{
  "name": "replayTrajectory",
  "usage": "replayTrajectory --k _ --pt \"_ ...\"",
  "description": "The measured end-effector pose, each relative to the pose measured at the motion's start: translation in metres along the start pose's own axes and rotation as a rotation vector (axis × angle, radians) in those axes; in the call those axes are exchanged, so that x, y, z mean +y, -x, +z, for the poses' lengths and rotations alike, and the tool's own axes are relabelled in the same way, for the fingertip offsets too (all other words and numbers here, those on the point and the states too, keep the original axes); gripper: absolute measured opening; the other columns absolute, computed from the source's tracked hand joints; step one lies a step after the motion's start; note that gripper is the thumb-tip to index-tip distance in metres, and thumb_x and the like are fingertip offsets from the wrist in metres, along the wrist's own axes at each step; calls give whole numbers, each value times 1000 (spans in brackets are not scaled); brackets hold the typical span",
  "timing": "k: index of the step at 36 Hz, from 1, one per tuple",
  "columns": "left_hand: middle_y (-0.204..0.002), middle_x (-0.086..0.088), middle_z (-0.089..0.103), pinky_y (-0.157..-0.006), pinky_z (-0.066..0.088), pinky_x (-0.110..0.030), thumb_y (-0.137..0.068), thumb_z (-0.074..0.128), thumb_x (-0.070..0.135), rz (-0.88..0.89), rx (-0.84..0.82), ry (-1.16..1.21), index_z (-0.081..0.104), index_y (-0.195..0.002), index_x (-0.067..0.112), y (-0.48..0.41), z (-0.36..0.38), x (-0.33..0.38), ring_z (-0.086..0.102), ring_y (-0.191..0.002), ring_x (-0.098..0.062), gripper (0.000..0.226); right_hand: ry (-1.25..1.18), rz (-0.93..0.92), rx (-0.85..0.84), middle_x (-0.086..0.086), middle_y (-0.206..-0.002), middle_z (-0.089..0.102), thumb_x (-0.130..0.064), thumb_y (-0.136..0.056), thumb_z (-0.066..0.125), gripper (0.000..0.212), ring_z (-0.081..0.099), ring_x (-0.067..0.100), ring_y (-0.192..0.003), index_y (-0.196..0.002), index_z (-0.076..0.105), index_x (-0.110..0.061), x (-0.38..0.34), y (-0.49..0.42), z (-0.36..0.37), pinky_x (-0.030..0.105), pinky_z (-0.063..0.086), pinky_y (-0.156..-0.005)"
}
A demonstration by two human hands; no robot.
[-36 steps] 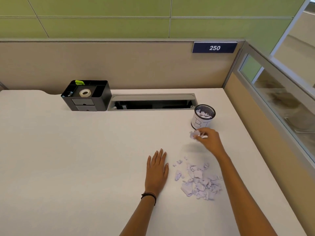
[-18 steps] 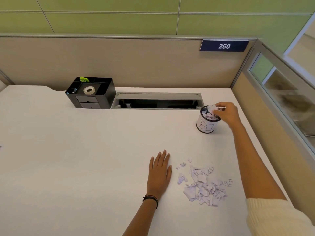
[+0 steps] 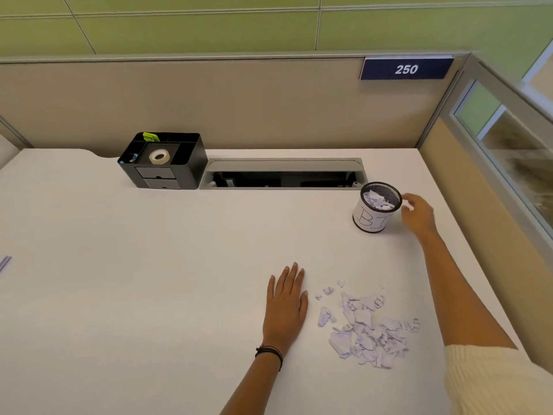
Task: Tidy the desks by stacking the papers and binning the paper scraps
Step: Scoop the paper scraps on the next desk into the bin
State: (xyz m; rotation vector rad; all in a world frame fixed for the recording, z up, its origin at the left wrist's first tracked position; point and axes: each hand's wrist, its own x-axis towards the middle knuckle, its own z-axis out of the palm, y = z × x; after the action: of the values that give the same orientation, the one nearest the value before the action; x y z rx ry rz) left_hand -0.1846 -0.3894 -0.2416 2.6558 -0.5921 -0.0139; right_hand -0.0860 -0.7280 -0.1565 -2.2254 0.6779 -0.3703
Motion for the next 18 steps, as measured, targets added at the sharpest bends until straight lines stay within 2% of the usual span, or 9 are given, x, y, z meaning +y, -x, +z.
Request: replayTrajectory --k 4,8,12,15,18 --pt "-153 5 27 -114 6 -35 -98 28 32 -1 -2 0 33 -144 22 -1 -1 1 24 -140 -12 48 142 -70 -255 17 -138 47 12 -85 37 53 41 34 -128 -135 41 -3 4 5 8 33 31 -104" --pt "-152 5 28 -114 6 -35 -98 28 32 1 1 1 33 -144 22 -1 -2 1 24 -140 -13 48 284 -58 -378 19 -136 49 13 -84 35 52 46 36 -124 -133 43 0 16 12 9 34 34 -99" --pt "-154 6 25 -115 4 -35 -98 26 33 -2 -11 -9 31 -145 22 0 -2 0 20 -141 -11 48 326 -147 -338 12 -144 41 10 -87 37 52 42 32 -130 -136 45 -5 35 24 9 33 29 -106" --pt "-154 6 25 -115 4 -34 -98 26 34 -4 -17 -14 31 -145 22 -1 -3 0 20 -141 -11 49 341 -158 -301 13 -145 39 6 -90 41 44 41 32 -131 -133 46 -2 43 38 7 36 29 -108" --pt "-153 6 26 -115 3 -34 -98 25 34 -4 -18 -4 31 -145 22 -1 -4 0 19 -141 -11 49 348 -164 -295 10 -147 37 5 -90 40 47 39 29 -133 -136 44 -3 45 58 5 36 28 -109"
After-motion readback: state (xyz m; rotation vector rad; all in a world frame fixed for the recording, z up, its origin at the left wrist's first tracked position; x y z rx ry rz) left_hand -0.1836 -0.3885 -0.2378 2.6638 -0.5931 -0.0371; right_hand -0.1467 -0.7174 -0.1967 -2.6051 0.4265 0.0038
